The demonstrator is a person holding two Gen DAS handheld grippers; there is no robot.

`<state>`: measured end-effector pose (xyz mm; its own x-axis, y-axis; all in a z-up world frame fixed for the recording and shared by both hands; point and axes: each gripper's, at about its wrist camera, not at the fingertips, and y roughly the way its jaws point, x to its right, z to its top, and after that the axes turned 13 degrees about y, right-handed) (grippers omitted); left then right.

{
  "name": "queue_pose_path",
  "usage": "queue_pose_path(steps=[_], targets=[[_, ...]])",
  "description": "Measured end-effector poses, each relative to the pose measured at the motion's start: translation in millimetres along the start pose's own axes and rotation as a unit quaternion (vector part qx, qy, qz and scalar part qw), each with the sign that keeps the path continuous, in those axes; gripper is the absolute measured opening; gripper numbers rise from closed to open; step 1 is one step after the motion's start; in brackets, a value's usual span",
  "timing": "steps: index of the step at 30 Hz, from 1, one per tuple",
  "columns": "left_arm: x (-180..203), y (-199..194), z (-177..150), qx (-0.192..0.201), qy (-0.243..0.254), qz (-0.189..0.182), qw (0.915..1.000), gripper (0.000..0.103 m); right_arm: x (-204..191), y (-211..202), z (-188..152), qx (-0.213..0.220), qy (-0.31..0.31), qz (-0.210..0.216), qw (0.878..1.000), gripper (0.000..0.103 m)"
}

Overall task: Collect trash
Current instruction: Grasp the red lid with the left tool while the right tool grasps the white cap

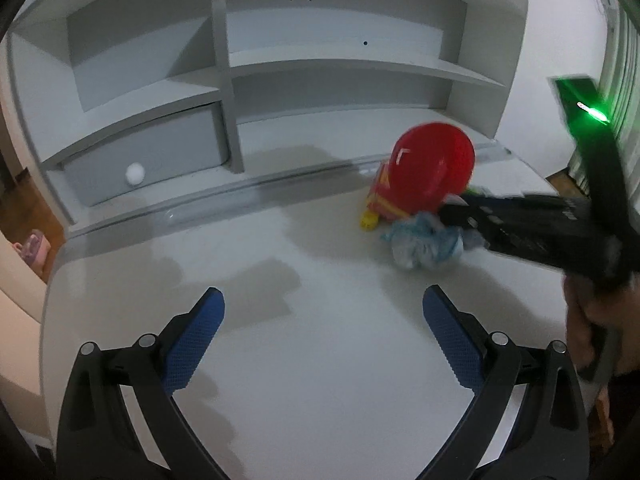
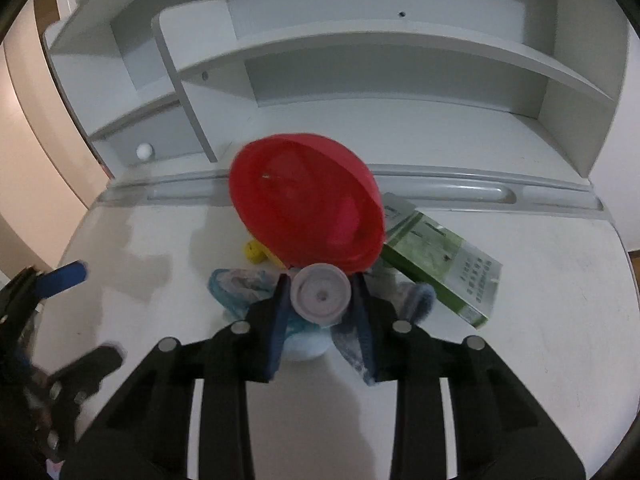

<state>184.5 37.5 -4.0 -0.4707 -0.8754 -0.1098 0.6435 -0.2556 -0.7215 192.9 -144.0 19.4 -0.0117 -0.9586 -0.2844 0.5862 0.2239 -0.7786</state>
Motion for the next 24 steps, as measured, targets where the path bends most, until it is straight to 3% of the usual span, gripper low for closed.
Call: queue_pose_path(steps=[4, 11, 14, 15, 16, 17, 19, 24], targets=[[6, 20, 30, 0.015, 0.007, -0.004, 0.9998, 0.096, 13, -38, -12, 0.018, 0.007, 0.018, 1.000, 0.031], [28, 69, 76, 0.010, 0.032, -0.014, 0.9993, 0.093, 51, -92, -46, 0.033, 0.028, 0.002, 0.999, 0.031], [28, 79, 81, 0.003, 0.030, -0.015, 0.9994, 0.066, 65, -111, -61, 0.038, 0.036, -0.011, 0.999, 0.031], [27, 80, 81, -0.002, 0.026, -0.021, 0.9994, 0.049, 71, -115, -65, 0.039, 0.040, -0.013, 0.998, 0.031], [27, 81, 81, -0.006, 0.025, -0.022, 0.9994, 0.021, 77, -122, -70, 0.043, 0.045, -0.018, 0.998, 0.031], [27, 81, 80, -0.010, 0.025, -0.021, 0.9994, 0.010, 83, -127, -73, 0.047, 0.049, -0.022, 0.997, 0.031], [31, 74, 78, -0.007, 0.021, -0.018, 0.9996, 0.004, 99, -143, -83, 0.058, 0.060, -0.031, 0.996, 0.031], [55, 38, 89, 0.025, 0.020, -0.008, 0.9994, 0.002, 145, -188, -107, 0.088, 0.101, -0.058, 0.989, 0.031]])
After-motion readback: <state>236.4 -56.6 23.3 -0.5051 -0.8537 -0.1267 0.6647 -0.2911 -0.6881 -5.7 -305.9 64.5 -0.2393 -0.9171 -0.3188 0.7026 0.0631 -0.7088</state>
